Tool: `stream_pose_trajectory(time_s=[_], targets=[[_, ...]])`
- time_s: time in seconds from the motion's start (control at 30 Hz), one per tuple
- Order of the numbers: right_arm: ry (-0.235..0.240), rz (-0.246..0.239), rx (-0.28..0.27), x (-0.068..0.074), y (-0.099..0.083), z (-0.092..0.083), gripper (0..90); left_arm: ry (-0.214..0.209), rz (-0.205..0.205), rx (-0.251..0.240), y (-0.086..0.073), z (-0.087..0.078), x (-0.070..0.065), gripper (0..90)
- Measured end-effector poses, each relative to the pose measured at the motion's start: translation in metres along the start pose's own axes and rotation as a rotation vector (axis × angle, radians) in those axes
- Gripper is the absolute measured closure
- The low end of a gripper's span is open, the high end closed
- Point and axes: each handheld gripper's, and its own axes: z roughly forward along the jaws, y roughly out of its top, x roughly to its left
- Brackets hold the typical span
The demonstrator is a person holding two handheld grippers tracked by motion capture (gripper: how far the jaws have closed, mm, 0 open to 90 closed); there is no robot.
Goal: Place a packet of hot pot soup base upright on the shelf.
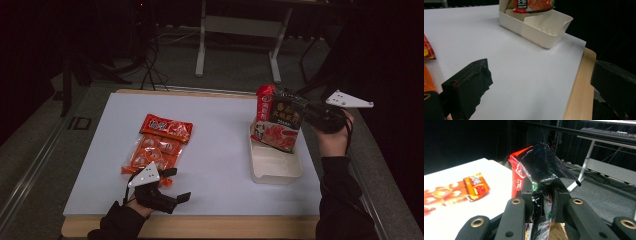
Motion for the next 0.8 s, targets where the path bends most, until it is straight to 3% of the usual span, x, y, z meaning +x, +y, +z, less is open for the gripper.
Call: stream_pose_trajectory(time_s=[0.27,0.37,0.53,0.67,0.8], targets=[[-0.039,-0.050,0.040,-0.001,-0.006,0.018,76.3,-0.005,0.003,-0.002,-0.001,0.001,0.000,2.5],[-0.033,-0.058,0.048,-0.001,-0.009,0.023,76.2,-0.001,-0.001,-0.005,-0.001,0.000,0.001,2.5],[0.017,-0.061,0.041,-0.003,-0.015,0.030,75.6,-0.001,-0.005,-0.008,-0.002,0.000,0.002,2.6],[0.029,-0.067,0.031,-0.004,-0.020,0.030,75.4,0.001,-0.015,-0.011,-0.002,0.000,0.003,2.6],[0.054,-0.030,0.023,-0.007,-0.026,0.029,74.8,-0.001,-0.018,-0.013,-0.002,0.000,0.004,2.6]])
